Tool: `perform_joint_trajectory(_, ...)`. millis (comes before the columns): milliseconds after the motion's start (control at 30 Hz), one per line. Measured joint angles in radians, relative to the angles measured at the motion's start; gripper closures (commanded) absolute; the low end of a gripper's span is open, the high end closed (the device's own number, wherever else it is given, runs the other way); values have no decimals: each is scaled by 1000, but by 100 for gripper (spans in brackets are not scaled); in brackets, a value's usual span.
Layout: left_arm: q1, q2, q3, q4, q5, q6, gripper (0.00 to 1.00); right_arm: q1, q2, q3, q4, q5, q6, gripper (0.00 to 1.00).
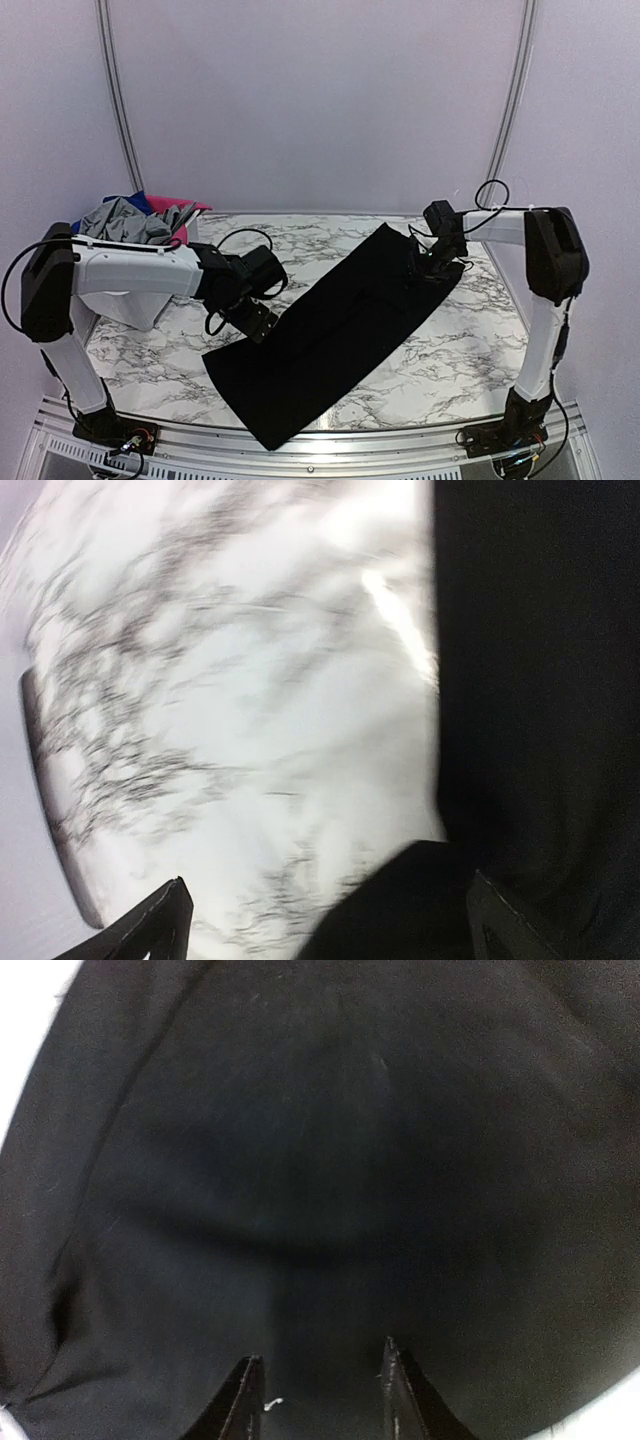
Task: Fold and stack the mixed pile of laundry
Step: Rotate the rectangle-folded T-shirt at the center of the board.
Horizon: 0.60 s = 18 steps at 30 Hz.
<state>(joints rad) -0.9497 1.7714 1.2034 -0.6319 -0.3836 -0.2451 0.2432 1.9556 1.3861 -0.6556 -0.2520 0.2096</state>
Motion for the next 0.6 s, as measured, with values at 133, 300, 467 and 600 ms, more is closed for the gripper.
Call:
perform_joint_trajectory(133,102,-90,0,-8,8,-87,1,6,138,134,-11,34,-23,74)
perform_joint_trajectory(300,159,-191,-22,6,26,-161,1,14,300,367,-36,58,-66,78)
perform_joint_trajectory(467,168,-270,-86,49,77,-166,11,59,574,814,-87,40,-93,78)
perform_joint_trajectory(600,161,-326,-147,89,165,-129,25,103,709,1014,-42,-7,-88,74)
